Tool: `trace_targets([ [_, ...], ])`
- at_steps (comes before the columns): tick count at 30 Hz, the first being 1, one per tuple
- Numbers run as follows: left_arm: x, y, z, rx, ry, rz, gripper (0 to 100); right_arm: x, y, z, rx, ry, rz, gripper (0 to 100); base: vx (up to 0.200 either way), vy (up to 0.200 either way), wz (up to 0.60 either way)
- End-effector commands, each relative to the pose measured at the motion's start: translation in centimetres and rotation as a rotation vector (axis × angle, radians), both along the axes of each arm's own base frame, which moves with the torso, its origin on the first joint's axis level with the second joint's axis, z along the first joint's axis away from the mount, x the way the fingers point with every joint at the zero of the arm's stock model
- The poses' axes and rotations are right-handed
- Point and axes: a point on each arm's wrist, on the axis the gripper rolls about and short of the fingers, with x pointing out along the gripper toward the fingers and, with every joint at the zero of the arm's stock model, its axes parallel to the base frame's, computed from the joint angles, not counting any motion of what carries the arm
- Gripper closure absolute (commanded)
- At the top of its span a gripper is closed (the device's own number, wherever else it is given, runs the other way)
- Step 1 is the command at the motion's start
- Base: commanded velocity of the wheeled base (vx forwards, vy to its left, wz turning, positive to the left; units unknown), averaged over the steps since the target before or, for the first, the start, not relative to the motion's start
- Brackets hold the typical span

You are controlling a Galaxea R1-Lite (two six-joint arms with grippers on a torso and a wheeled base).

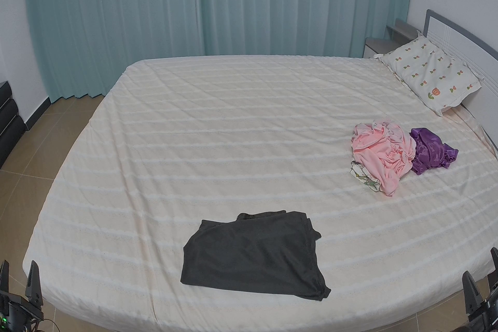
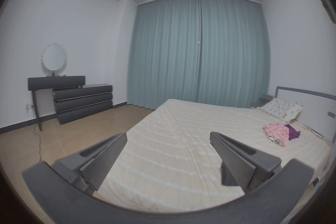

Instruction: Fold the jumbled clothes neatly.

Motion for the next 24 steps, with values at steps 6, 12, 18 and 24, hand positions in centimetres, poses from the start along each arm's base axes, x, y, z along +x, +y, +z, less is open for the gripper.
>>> trace_targets([
  [6, -0.45, -0.16, -0.73, 0.094, -0.040, -0.147, 0, -0.05, 0.04, -0.56, -0.024, 0.019, 0.017, 0, 0.000, 0.000, 0.00],
  [12, -0.43, -0.26, -0.72, 0.106, -0.039, -0.191, 0, -0.09, 0.02, -0.48, -0.020, 0.015, 0.011, 0, 0.000, 0.000, 0.00],
  [18, -0.44, -0.19, -0.74, 0.110, -0.035, -0.161, 0, -0.04, 0.00, -0.52, -0.016, 0.009, 0.002, 0, 0.000, 0.000, 0.00],
  [24, -0.48, 0.05, -0.78, 0.136, -0.011, -0.052, 0, -0.04, 0.00, -0.51, -0.010, 0.009, 0.000, 0, 0.000, 0.000, 0.00],
])
